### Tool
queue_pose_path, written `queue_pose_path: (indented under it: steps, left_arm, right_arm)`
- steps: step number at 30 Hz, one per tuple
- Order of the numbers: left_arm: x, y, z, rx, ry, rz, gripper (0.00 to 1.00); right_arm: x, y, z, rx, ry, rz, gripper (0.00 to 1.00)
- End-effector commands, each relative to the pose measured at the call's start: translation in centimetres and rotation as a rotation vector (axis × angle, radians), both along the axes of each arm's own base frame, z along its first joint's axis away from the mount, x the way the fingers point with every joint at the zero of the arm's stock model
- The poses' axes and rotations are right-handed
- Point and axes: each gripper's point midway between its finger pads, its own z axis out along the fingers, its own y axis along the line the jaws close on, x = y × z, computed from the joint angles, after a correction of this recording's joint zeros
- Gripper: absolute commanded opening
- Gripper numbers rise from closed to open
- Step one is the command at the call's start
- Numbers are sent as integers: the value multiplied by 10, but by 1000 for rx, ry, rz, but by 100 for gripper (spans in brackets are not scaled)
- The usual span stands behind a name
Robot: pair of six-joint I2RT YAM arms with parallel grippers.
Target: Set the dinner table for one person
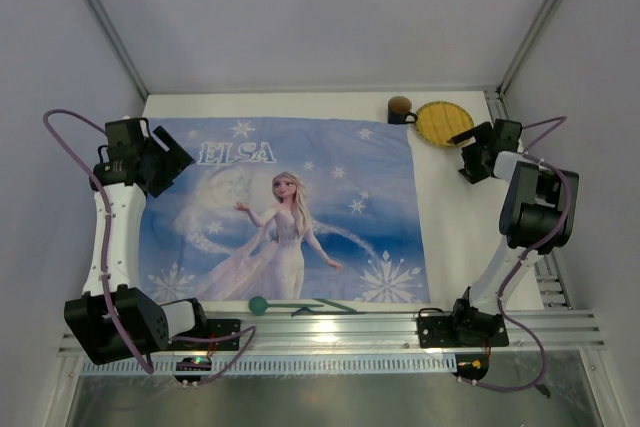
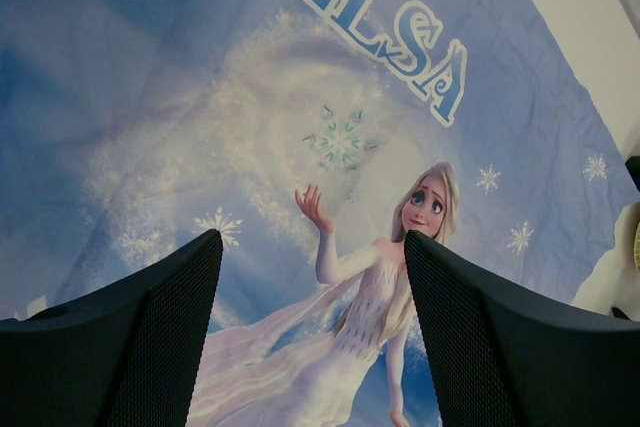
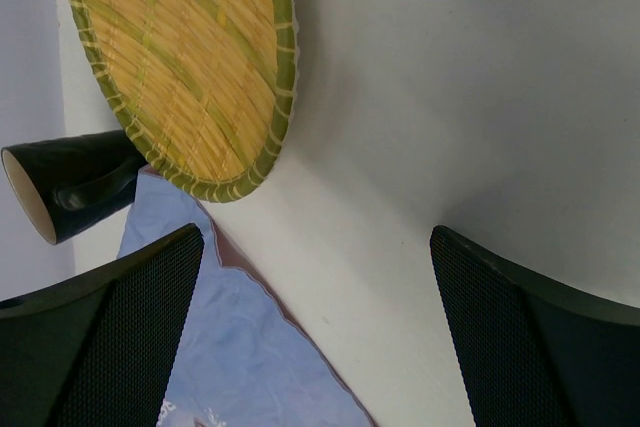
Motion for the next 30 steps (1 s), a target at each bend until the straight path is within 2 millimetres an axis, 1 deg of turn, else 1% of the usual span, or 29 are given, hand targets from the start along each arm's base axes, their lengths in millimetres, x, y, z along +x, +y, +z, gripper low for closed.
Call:
queue_pose_path:
  steps: [1, 2, 3, 4, 5, 6, 7, 9, 10, 11, 13, 14, 15, 17, 18, 19, 22, 23, 25, 28, 29, 30]
  left_arm:
    - [0, -5, 16, -23, -46, -8, 76]
    - [-2, -6, 17, -25, -46, -8, 76]
    - [-3, -7, 17, -27, -46, -10, 76]
    - [-6, -8, 18, -30, -44, -10, 76]
    - [-6, -7, 18, -27, -46, -8, 76]
    - [-9, -8, 19, -26, -43, -8, 76]
    - [-11, -8, 19, -26, -43, -5, 76]
    - [-14, -8, 23, -23, -50, -2, 76]
    - [-15, -6, 24, -18, -50, 5, 76]
    - [-16, -6, 26, -13, -52, 7, 76]
    - [-21, -5, 27, -8, -48, 19, 76]
    - [-22, -3, 27, 0, -46, 28, 76]
    - [-24, -2, 28, 4, -48, 33, 76]
    - [-27, 0, 28, 11, -42, 47, 76]
    - [-28, 1, 28, 19, -39, 54, 76]
    - [-31, 2, 28, 24, -35, 62, 76]
    - [-35, 7, 31, 49, -36, 82, 76]
    - [-38, 8, 30, 52, -30, 86, 76]
    - [-41, 14, 34, 83, -36, 109, 76]
    - [-45, 17, 40, 102, -43, 118, 76]
    - [-46, 16, 42, 103, -45, 116, 76]
    - [-46, 17, 43, 107, -50, 117, 76]
  right_arm:
    - [26, -22, 14, -36, -79, -86, 99]
    - [29, -26, 15, -40, -84, -98, 99]
    - [30, -27, 9, -39, -75, -103, 99]
    - [34, -30, 10, -38, -85, -113, 99]
    - [34, -30, 5, -34, -76, -115, 99]
    - [39, -31, 6, -36, -83, -116, 99]
    - [40, -33, -1, -33, -71, -119, 99]
    - [47, -34, -2, -29, -78, -118, 99]
    - [50, -33, -9, -22, -67, -118, 99]
    - [56, -35, -6, -23, -80, -116, 99]
    - [61, -34, -9, -10, -81, -107, 97]
    - [63, -33, -17, -2, -69, -104, 95]
    - [69, -33, -14, -1, -82, -97, 91]
    - [72, -33, -21, 9, -75, -93, 87]
    - [77, -34, -18, 13, -86, -93, 85]
    - [79, -33, -19, 18, -88, -87, 80]
    - [87, -31, -21, 32, -104, -68, 68]
    - [89, -30, -21, 35, -109, -65, 62]
    - [90, -30, -22, 39, -117, -60, 56]
    - [89, -28, -25, 40, -124, -47, 49]
    - [89, -26, -26, 42, -130, -37, 43]
    - [88, -25, -26, 43, -134, -32, 40]
